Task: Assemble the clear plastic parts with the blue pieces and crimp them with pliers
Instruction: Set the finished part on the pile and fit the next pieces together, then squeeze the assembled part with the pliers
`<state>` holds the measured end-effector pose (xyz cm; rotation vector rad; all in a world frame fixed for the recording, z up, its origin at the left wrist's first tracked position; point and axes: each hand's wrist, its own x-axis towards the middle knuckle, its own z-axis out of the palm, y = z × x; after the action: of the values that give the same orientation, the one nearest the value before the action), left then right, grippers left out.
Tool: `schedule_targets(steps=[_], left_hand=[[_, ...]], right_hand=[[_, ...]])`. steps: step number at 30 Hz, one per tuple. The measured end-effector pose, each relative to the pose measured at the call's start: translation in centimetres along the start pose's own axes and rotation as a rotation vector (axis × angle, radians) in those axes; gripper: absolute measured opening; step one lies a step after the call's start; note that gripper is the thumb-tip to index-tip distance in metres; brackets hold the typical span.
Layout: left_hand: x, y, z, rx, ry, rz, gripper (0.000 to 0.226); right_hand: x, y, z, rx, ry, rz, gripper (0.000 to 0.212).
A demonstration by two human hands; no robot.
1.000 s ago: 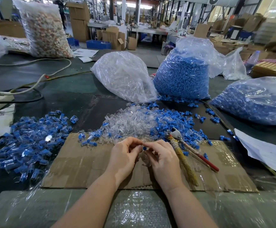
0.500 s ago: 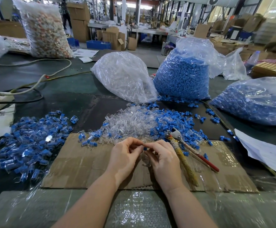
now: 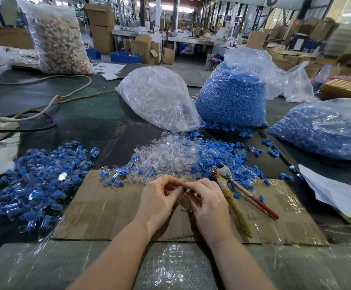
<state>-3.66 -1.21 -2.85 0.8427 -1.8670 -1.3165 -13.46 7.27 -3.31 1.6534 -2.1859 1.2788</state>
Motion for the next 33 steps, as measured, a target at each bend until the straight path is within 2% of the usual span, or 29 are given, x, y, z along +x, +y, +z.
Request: schedule_targets(steps=[3, 6, 8, 12, 14, 16, 18, 21, 23, 25, 27, 29, 33], left_hand=[[0.1, -0.2, 0.0, 0.016, 0.017, -0.008, 0.008], [0.3, -0.4, 0.0, -0.021, 0.029, -0.045, 0.009], [0.3, -0.5, 0.0, -0.034, 0.029, -0.057, 0.009], [0.4, -0.6, 0.0, -0.009, 0.041, -0.051, 0.009], [0.4, -0.6, 0.0, -0.005, 0.043, -0.053, 0.009], [0.5, -0.6, 0.0, 0.002, 0.040, -0.055, 0.009], [0.6, -0.6, 0.0, -0.003, 0.040, -0.064, 0.009], [0.8, -0.4, -0.1, -0.106, 0.055, -0.118, 0.008], [1.1, -0.3, -0.1, -0.247, 0.066, -0.196, 0.007], [1.5, -0.3, -0.2, -0.367, 0.078, -0.267, 0.007], [1.9, -0.2, -0.2, -0.422, 0.092, -0.310, 0.008], [2.2, -0.2, -0.3, -0.453, 0.116, -0.335, 0.010], [2.7, -0.1, -0.8, -0.490, 0.139, -0.359, 0.011]], right_hand=[[0.0, -0.4, -0.2, -0.060, 0.038, 0.007, 0.024], [0.0, -0.5, -1.0, -0.258, 0.128, 0.020, 0.034], [0.3, -0.5, -2.0, -0.425, 0.151, 0.146, 0.044], [1.4, 0.8, -5.0, -0.732, -0.294, 0.632, 0.071], [1.6, 1.6, -5.9, -0.737, -0.412, 0.732, 0.064], [1.7, 1.8, -6.3, -0.733, -0.435, 0.722, 0.045], [1.7, 1.7, -6.5, -0.742, -0.404, 0.681, 0.036], [2.0, 1.1, -7.0, -0.755, -0.333, 0.591, 0.033], [2.2, 0.5, -7.1, -0.703, -0.328, 0.510, 0.031], [2.4, -0.5, -7.2, -0.526, -0.392, 0.474, 0.024], [2.7, -1.5, -7.0, -0.254, -0.504, 0.495, 0.014], [2.9, -2.1, -6.8, -0.015, -0.569, 0.537, 0.015], [2.8, -2.7, -6.4, 0.166, -0.629, 0.592, 0.020]])
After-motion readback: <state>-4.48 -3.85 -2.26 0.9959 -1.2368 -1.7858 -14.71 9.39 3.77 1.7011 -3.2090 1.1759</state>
